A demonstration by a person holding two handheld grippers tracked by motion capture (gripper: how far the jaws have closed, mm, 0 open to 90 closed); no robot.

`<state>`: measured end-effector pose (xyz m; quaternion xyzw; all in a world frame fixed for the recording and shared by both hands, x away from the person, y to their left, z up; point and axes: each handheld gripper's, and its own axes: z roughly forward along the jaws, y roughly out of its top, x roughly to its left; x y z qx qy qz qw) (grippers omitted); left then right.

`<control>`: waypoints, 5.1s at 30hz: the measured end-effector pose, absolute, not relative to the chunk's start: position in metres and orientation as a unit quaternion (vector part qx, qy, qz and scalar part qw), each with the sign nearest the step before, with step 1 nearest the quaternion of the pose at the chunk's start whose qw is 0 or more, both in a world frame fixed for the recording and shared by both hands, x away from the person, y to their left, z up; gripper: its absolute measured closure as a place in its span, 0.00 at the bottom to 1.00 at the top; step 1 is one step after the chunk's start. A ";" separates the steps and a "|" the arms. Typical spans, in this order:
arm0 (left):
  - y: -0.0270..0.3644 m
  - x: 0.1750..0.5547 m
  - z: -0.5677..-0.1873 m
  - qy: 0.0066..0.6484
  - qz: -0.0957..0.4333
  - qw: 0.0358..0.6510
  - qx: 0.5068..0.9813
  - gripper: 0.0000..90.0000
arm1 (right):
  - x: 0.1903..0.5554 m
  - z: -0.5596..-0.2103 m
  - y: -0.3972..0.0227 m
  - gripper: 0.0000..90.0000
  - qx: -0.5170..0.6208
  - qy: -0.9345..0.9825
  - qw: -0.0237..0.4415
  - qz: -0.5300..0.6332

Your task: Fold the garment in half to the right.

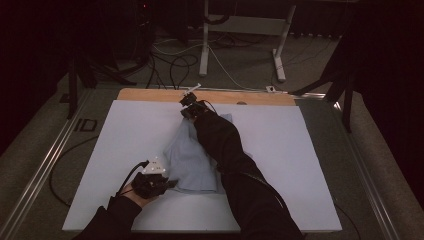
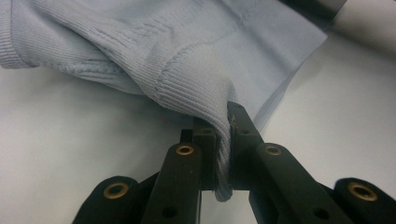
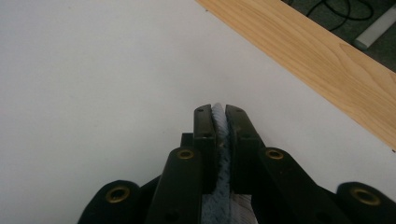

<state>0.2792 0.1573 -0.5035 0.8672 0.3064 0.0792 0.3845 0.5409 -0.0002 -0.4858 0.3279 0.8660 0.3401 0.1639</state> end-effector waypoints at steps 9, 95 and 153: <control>0.145 0.278 -0.490 0.285 0.082 0.387 0.873 0.96 | 0.538 -0.466 -0.012 0.94 0.324 0.861 0.167 0.355; -0.033 0.320 -0.496 0.166 0.061 0.326 0.928 0.95 | 0.547 -0.485 -0.155 0.41 0.373 0.834 0.126 0.387; 0.011 0.314 -0.466 0.146 0.002 0.475 0.868 0.16 | 0.498 -0.463 -0.204 0.12 0.360 0.813 0.119 0.441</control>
